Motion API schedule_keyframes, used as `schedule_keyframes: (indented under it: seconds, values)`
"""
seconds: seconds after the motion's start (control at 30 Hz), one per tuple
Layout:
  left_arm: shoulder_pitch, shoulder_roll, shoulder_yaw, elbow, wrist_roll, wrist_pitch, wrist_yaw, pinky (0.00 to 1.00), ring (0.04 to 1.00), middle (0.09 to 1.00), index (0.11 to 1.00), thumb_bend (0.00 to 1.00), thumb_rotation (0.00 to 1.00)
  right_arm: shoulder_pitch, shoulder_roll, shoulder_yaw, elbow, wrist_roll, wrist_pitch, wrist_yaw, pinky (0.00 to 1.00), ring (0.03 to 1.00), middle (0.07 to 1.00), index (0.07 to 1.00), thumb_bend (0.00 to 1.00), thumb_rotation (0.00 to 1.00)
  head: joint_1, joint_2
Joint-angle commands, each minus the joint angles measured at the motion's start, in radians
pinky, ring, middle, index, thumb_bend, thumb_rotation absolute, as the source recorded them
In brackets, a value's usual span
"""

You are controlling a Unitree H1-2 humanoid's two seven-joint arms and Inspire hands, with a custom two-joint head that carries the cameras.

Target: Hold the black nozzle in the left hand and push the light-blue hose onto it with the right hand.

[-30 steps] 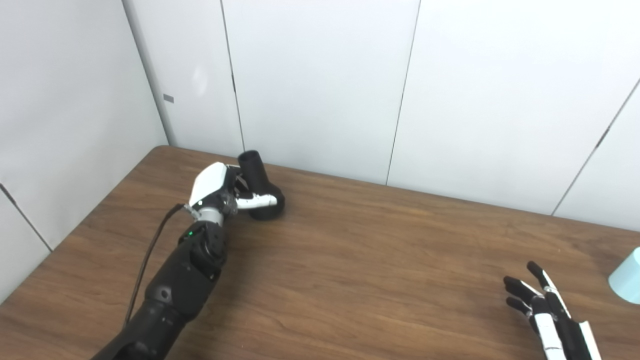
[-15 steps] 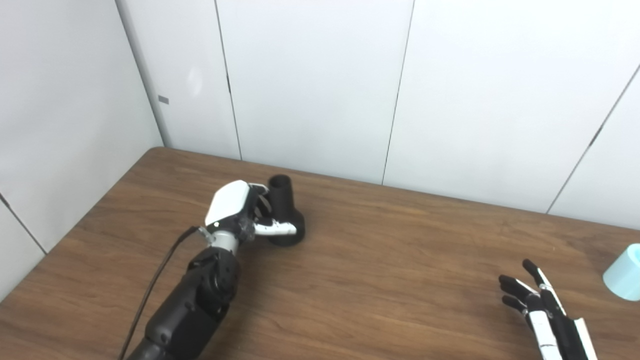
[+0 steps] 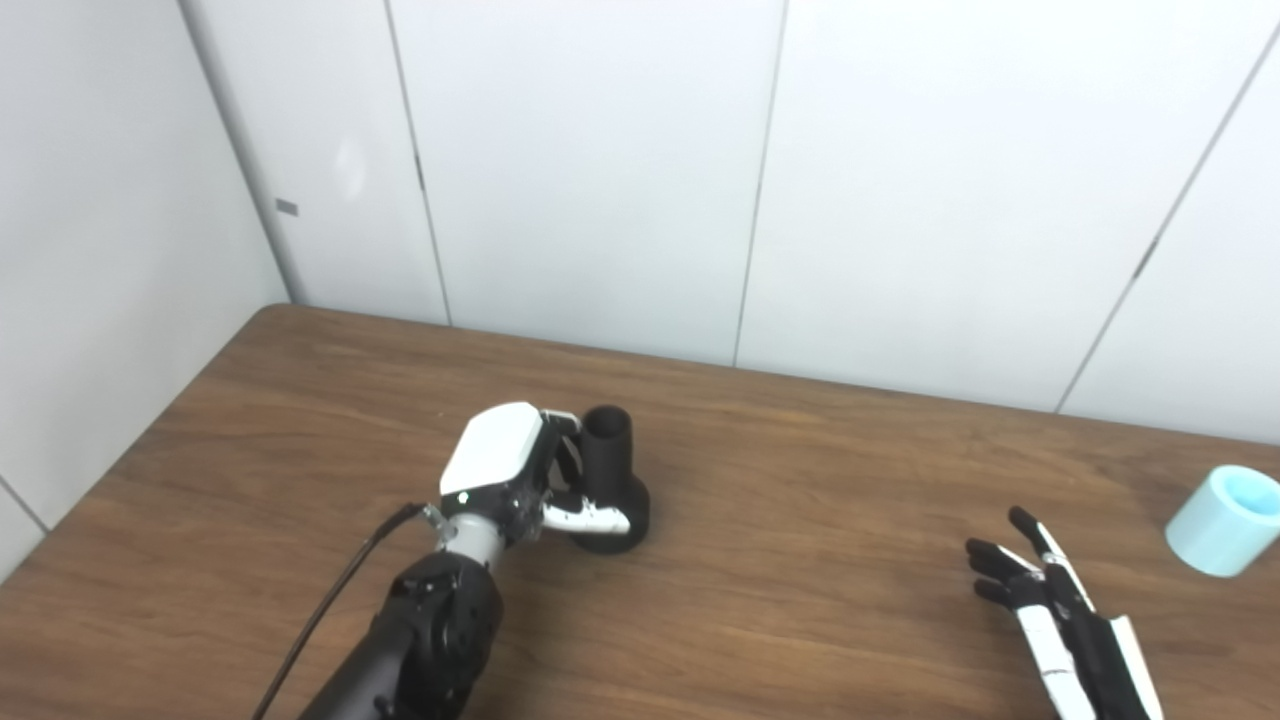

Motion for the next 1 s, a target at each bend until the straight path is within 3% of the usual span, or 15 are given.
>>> schedule_keyframes:
  seconds: [0.0,0.4,0.43,0.5,0.6,0.97]
  values:
    - [-0.008,0.001,-0.015,-0.041,0.041,-0.017,-0.008,0.27,0.338,0.412,0.515,0.52,0.0,0.056,0.032,0.017,0.061,-0.006,0.005,-0.018,0.76,0.795,0.766,0.919,0.47,0.84,-0.003,0.001]
    - [0.066,-0.049,-0.071,-0.1,0.095,-0.074,-0.05,0.26,0.337,0.398,0.513,0.52,0.0,0.053,0.056,0.042,0.041,-0.046,0.027,-0.037,0.74,0.795,0.771,0.923,0.47,0.87,-0.109,0.022]
    - [0.072,-0.053,-0.075,-0.111,0.102,-0.07,-0.064,0.26,0.336,0.436,0.499,0.52,0.0,0.052,0.058,0.045,0.041,-0.049,0.027,-0.038,0.75,0.795,0.772,0.925,0.47,0.87,-0.12,0.025]
    - [0.081,-0.061,-0.077,-0.123,0.105,-0.072,-0.081,0.27,0.34,0.406,0.511,0.52,0.0,0.051,0.061,0.048,0.04,-0.053,0.029,-0.039,0.76,0.799,0.775,0.931,0.48,0.88,-0.127,0.027]
    - [0.093,-0.075,-0.078,-0.128,0.102,-0.09,-0.085,0.26,0.325,0.467,0.488,0.53,0.0,0.051,0.068,0.054,0.031,-0.064,0.037,-0.046,0.75,0.799,0.774,0.936,0.48,0.89,-0.146,0.034]
    - [0.115,-0.096,-0.085,-0.136,0.12,-0.119,-0.1,0.25,0.311,0.474,0.484,0.53,0.0,0.047,0.089,0.054,0.005,-0.053,0.053,-0.062,0.76,0.798,0.766,0.925,0.49,0.88,-0.206,0.038]
